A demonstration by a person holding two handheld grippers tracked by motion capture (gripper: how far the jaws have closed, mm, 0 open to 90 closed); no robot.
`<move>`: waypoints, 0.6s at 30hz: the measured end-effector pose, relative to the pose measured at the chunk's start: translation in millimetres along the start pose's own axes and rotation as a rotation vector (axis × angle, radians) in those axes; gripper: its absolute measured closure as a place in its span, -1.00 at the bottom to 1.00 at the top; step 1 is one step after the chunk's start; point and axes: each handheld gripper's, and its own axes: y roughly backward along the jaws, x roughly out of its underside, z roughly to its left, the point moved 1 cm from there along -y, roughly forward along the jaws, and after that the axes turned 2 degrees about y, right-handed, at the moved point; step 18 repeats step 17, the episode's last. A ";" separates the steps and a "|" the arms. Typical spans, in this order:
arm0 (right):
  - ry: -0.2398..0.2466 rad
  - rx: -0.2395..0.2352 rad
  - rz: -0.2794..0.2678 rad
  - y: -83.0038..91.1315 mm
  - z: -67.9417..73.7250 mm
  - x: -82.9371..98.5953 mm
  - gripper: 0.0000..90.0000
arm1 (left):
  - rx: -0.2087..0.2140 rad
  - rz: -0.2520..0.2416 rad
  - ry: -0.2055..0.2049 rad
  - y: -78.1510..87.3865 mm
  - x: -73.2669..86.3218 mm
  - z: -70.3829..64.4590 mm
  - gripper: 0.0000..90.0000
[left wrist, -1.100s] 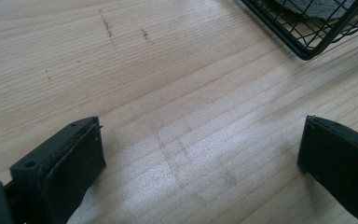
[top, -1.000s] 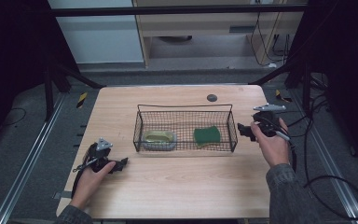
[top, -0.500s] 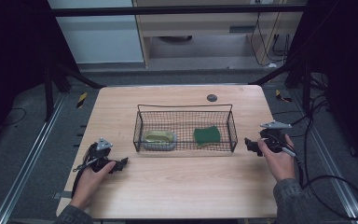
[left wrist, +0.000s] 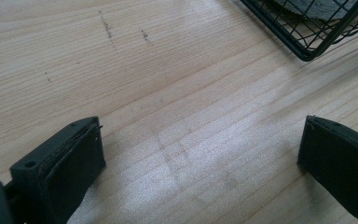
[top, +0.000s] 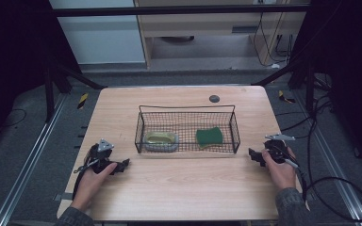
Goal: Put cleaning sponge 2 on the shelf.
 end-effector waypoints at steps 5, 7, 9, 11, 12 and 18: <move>-0.005 0.032 -0.020 -8.9 -1.9 8.0 -0.78 | 0.000 -0.002 0.002 -0.4 -0.3 -0.1 -1.00; 0.008 0.042 -0.024 -10.7 -0.4 8.1 -0.82 | 0.000 -0.002 0.002 -0.5 -0.4 0.0 -1.00; 0.010 0.047 -0.018 -12.0 0.3 7.3 -0.85 | 0.000 -0.002 0.002 -0.6 -0.4 0.0 -1.00; 0.010 0.045 -0.015 -12.4 0.7 7.1 -0.87 | 0.000 -0.003 0.002 -0.7 -0.5 0.0 -1.00; 0.011 0.045 -0.014 -12.5 0.6 7.0 -0.88 | 0.000 -0.003 0.002 -0.7 -0.6 0.0 -1.00; -0.014 0.070 -0.001 -13.8 1.3 6.7 -0.98 | 0.002 -0.003 0.004 -1.1 -0.9 0.0 -1.00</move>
